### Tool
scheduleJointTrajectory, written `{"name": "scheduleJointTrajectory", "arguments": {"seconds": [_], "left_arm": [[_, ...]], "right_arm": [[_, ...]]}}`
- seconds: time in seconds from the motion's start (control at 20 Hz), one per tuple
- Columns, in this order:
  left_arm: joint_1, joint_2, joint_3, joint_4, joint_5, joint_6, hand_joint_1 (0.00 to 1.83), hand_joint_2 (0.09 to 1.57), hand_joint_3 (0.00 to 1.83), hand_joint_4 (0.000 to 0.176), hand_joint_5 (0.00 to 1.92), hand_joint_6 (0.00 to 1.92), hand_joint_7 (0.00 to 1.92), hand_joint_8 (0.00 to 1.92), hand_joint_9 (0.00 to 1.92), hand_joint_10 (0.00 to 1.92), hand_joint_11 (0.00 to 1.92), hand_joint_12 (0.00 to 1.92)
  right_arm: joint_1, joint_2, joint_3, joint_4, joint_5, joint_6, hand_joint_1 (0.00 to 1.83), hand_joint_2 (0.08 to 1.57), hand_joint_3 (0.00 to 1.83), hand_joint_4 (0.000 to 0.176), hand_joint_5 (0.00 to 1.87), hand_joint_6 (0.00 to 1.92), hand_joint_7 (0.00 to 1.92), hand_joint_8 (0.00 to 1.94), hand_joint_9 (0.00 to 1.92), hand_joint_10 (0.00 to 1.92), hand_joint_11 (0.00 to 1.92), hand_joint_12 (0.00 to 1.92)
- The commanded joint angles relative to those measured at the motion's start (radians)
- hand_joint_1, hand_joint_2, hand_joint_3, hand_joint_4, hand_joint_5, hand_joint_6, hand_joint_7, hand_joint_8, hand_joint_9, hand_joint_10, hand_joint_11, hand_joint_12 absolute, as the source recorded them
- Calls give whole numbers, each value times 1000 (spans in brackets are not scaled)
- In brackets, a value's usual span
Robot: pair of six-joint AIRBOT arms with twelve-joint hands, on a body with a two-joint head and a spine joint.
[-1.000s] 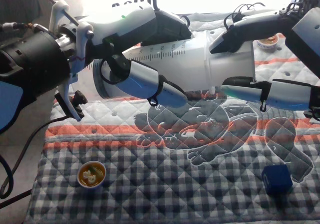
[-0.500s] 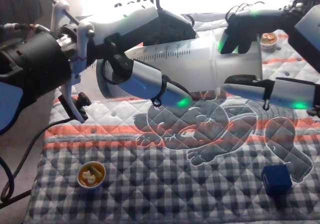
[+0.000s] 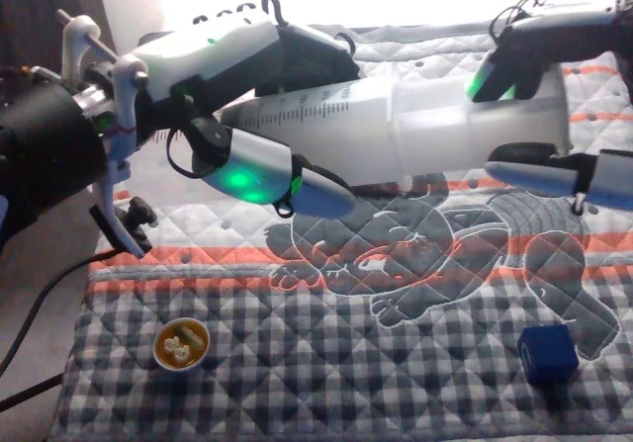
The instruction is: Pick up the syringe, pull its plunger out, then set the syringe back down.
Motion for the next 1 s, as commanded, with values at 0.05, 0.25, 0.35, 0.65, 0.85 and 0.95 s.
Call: {"name": "scheduleJointTrajectory", "arguments": {"seconds": [0.05, 0.25, 0.35, 0.65, 0.85, 0.95], "left_arm": [[-1, 37, 11, -30, 154, 11, 1216, 1180, 0, 0, 843, 1077, 889, 1302, 704, 1382, 395, 1911], [9, 54, 4, -43, 164, 11, 1233, 1191, 0, 0, 814, 1048, 881, 1400, 829, 1509, 721, 1919], [12, 59, 4, -51, 165, 11, 1213, 1202, 2, 0, 782, 1123, 866, 1385, 785, 1400, 646, 1862], [25, 67, 2, -65, 170, 11, 1235, 1192, 0, 0, 795, 1068, 893, 1376, 869, 1469, 804, 1879], [25, 67, 2, -65, 170, 11, 1230, 1188, 0, 0, 803, 1075, 899, 1350, 871, 1447, 780, 1880], [25, 67, 2, -65, 171, 11, 1227, 1209, 2, 0, 777, 1052, 857, 1463, 907, 1638, 899, 1919]], "right_arm": [[-7, 41, 13, 122, 143, -55, 1250, 1166, 0, 0, 929, 880, 880, 1449, 837, 1736, 749, 1921], [-39, 64, 12, 168, 177, -60, 1241, 1184, 5, 0, 858, 982, 870, 1475, 846, 1735, 771, 1911], [-50, 72, 11, 184, 190, -60, 1237, 1191, 5, 0, 838, 1020, 865, 1480, 849, 1703, 778, 1883], [-60, 86, 8, 199, 206, -64, 1224, 1199, 3, 0, 852, 1049, 822, 1504, 779, 1743, 720, 1920], [-60, 87, 7, 199, 206, -65, 1229, 1191, 0, 0, 888, 997, 824, 1494, 784, 1743, 730, 1921], [-64, 87, 8, 198, 206, -66, 1237, 1187, 0, 0, 888, 986, 840, 1482, 795, 1751, 738, 1921]]}}
